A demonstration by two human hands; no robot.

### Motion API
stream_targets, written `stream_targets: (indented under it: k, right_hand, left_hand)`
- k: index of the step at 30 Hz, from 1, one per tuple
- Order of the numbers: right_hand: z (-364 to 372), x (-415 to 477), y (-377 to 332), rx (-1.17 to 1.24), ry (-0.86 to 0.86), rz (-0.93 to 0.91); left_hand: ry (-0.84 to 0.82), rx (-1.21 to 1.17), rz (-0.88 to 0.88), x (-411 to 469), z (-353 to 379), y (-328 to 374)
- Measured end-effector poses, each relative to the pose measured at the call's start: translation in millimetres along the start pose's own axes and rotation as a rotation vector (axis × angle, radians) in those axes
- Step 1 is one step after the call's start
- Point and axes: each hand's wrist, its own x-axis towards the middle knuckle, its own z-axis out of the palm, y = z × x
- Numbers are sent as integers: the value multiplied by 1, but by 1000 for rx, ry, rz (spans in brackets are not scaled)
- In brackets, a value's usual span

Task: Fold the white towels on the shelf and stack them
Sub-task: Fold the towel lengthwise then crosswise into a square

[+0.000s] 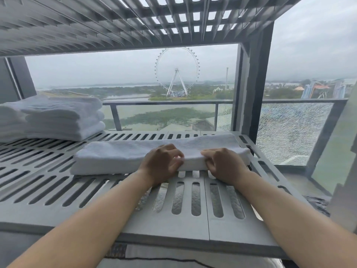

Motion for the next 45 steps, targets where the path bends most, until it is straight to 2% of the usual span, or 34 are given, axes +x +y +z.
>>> stream_targets:
  k: [4, 10, 14, 18, 23, 26, 28, 33, 35, 37, 40, 45]
  right_hand:
    - [0, 5, -16, 4, -91, -28]
    - [19, 56, -99, 37, -265, -186]
    - [39, 83, -152, 49, -269, -145]
    - [49, 95, -168, -29, -222, -102]
    - [59, 110, -175, -31, -243, -5]
    - [66, 118, -176, 17, -247, 53]
    - [70, 116, -172, 52, -204, 27]
    - [64, 102, -160, 211, -177, -69]
    - [62, 104, -165, 283, -165, -46]
    - [60, 114, -173, 247, -219, -27]
    - [57, 131, -187, 164, -348, -31]
    - [74, 130, -203, 146, -222, -43]
  left_hand:
    - [-31, 85, 11, -21, -24, -37]
    - [-113, 175, -21, -59, -61, -91]
    - [-163, 234, -136, -72, -70, -123]
    - [-184, 328, -61, -76, -77, -147]
    - [-218, 332, -28, -71, -75, -158]
    - [-232, 375, -18, -65, -73, -160]
    - [-223, 433, 43, -64, -72, -164]
    - [-139, 157, 117, -75, -82, -181]
    - [-89, 82, 92, -82, -88, -191]
    - [-104, 19, 31, -88, -94, -201]
    - [-129, 13, -34, -89, -98, -207]
    - [-95, 66, -41, -86, -87, -199]
